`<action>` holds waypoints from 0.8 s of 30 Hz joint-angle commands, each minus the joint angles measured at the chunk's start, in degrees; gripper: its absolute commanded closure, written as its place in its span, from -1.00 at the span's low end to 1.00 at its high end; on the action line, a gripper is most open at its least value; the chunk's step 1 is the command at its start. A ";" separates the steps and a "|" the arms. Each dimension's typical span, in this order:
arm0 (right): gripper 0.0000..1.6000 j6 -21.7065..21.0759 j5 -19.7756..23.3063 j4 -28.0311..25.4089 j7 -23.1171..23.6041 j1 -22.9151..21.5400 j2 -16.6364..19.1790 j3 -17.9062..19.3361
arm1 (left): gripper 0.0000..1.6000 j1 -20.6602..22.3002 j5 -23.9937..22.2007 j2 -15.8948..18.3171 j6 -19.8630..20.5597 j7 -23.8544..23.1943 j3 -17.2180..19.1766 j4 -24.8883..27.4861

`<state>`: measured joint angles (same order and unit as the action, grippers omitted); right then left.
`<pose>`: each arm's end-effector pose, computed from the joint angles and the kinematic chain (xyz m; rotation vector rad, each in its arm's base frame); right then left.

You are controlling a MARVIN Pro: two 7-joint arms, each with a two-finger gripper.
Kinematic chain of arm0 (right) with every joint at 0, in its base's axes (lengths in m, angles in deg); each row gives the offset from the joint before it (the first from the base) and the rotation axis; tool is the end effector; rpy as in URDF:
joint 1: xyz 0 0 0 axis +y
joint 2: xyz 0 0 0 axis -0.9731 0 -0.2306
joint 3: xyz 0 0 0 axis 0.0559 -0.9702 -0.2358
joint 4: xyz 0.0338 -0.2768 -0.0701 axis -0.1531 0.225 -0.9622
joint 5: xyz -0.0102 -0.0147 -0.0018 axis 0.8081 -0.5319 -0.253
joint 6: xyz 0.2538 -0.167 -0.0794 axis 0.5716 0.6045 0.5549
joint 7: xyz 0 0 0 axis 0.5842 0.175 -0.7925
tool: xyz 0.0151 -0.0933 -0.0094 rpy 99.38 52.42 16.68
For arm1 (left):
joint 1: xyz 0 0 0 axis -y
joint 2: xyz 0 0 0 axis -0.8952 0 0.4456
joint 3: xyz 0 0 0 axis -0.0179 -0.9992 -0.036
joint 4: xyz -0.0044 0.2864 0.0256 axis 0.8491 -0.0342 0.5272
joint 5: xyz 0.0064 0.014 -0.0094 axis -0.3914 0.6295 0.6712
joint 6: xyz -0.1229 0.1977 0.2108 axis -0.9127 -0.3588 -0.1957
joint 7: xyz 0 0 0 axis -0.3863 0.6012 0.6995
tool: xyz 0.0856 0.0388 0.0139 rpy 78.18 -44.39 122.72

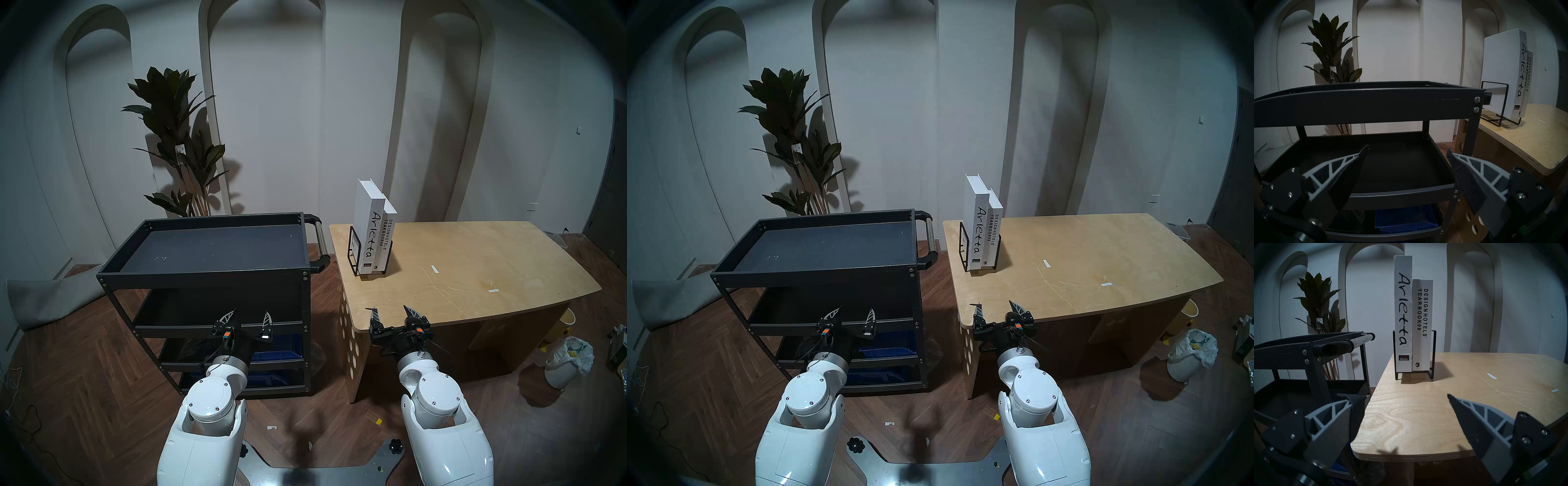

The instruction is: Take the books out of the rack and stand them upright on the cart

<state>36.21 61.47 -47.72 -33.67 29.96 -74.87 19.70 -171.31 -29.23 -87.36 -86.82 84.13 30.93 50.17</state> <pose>0.3384 0.0110 -0.3488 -2.3220 -0.0488 -2.0716 0.3319 -0.0071 -0.3541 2.3664 -0.0667 2.0305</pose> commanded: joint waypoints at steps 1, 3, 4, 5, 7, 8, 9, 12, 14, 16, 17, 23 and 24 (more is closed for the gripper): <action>-1.00 0.09 0.02 -1.19 0.07 -0.13 0.02 -0.04 | -1.00 0.26 -0.03 -0.06 -0.16 0.12 0.14 1.06; -1.00 0.09 0.02 -1.19 0.07 -0.13 0.03 -0.04 | -1.00 0.26 -0.01 -0.09 -0.16 0.09 0.16 1.06; -1.00 0.09 0.02 -1.19 0.07 -0.13 0.03 -0.04 | -1.00 0.26 0.00 -0.10 -0.16 0.08 0.17 1.06; -1.00 0.09 0.02 -1.19 0.07 -0.13 0.03 -0.04 | -1.00 0.26 0.01 -0.11 -0.16 0.07 0.17 1.06; -1.00 0.09 0.02 -1.19 0.07 -0.13 0.03 -0.04 | -1.00 0.26 0.03 -0.13 -0.16 0.05 0.19 1.06; -1.00 0.09 0.02 -1.19 0.07 -0.13 0.03 -0.04 | -1.00 0.26 0.04 -0.15 -0.16 0.04 0.20 1.06; -1.00 0.09 0.02 -1.19 0.07 -0.13 0.03 -0.04 | -1.00 0.26 0.05 -0.16 -0.16 0.03 0.21 1.06; -1.00 0.09 0.03 -1.19 0.06 -0.13 0.04 -0.05 | -1.00 0.26 0.08 -0.19 -0.16 0.00 0.24 1.06; -1.00 0.09 0.03 -1.19 0.06 -0.13 0.04 -0.05 | -1.00 0.26 0.10 -0.22 -0.17 -0.03 0.25 1.06; -1.00 1.62 -1.95 -1.38 -0.13 -0.07 1.06 -0.68 | -1.00 0.03 -0.46 -0.10 -1.12 -0.36 0.70 1.26; -1.00 4.68 -1.74 -1.18 0.04 0.04 1.08 -0.62 | -1.00 -0.20 -1.20 -0.12 -1.81 -0.78 1.09 1.55; -1.00 5.89 -0.52 -4.35 1.60 1.07 2.07 -0.11 | -1.00 -0.86 -1.47 0.29 -1.98 -1.07 2.31 3.69; -1.00 6.57 -0.61 -4.58 1.61 1.27 2.19 -0.06 | -1.00 -0.99 -1.65 0.33 -2.00 -1.23 2.48 4.03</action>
<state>38.94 60.24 -48.48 -33.32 30.31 -73.81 19.15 -171.82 -30.31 -87.59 -87.55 83.35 32.56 50.87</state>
